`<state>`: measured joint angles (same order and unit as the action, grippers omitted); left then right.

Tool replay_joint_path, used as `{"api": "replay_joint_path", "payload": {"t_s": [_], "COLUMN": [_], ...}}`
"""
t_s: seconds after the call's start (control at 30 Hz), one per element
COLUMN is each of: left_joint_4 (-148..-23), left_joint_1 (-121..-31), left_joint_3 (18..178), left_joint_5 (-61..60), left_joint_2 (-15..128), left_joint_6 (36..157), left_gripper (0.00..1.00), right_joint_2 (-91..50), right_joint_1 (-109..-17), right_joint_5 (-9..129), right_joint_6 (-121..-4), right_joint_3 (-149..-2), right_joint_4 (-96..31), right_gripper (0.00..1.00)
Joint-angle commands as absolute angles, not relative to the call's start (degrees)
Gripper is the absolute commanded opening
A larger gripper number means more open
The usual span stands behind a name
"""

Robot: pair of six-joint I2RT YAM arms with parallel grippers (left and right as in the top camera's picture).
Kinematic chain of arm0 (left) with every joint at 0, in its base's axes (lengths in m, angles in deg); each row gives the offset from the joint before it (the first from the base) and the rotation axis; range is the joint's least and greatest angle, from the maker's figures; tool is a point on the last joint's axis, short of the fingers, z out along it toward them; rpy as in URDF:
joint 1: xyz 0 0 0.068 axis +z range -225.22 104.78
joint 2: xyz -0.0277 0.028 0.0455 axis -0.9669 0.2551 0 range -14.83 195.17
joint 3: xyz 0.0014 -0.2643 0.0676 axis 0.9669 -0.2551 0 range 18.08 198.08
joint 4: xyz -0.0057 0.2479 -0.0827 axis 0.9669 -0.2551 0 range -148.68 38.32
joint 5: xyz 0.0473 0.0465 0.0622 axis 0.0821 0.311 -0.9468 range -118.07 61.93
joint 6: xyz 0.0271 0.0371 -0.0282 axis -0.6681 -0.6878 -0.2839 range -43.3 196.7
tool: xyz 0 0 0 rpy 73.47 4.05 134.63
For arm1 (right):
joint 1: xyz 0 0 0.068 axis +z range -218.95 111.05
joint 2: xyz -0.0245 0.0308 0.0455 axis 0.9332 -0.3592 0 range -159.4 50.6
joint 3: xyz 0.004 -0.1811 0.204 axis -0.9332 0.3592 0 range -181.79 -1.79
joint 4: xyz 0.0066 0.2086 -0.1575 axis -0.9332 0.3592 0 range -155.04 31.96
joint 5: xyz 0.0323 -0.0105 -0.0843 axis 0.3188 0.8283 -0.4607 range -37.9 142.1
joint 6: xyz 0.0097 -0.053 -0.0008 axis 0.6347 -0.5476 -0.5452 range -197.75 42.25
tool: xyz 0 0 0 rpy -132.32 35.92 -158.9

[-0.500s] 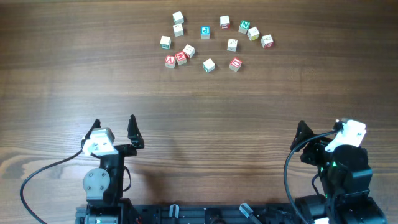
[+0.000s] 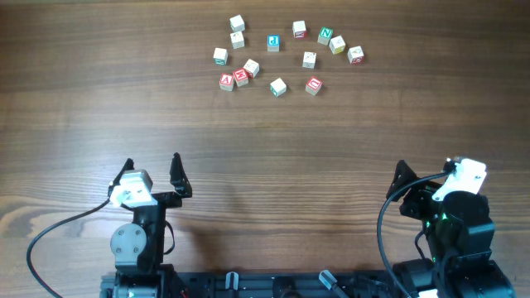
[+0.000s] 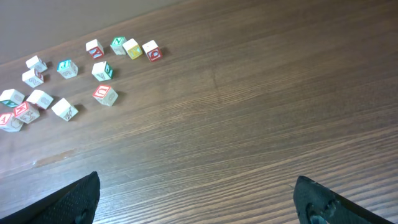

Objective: Form a circle

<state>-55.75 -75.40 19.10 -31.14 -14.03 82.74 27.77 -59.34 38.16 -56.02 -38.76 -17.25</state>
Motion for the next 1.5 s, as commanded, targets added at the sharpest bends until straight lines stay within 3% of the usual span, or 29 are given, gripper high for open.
{"api": "replay_joint_path", "payload": {"t_s": [0.0, 1.47], "left_joint_4": [-55.67, -55.67], "left_joint_1": [-74.88, -74.88], "left_joint_3": [18.42, 18.42], "left_joint_5": [-30.44, -30.44], "left_joint_2": [-14.67, -14.67], "left_joint_6": [81.43, 81.41], "left_gripper": [1.0, 1.0], "right_joint_2": [27.34, 27.34], "right_joint_1": [-59.27, -59.27], "right_joint_5": [38.49, 38.49], "right_joint_6": [-56.58, -56.58], "right_joint_3": [-38.65, -38.65], "right_joint_4": [-17.36, -17.36], "right_gripper": [1.0, 1.0]}}
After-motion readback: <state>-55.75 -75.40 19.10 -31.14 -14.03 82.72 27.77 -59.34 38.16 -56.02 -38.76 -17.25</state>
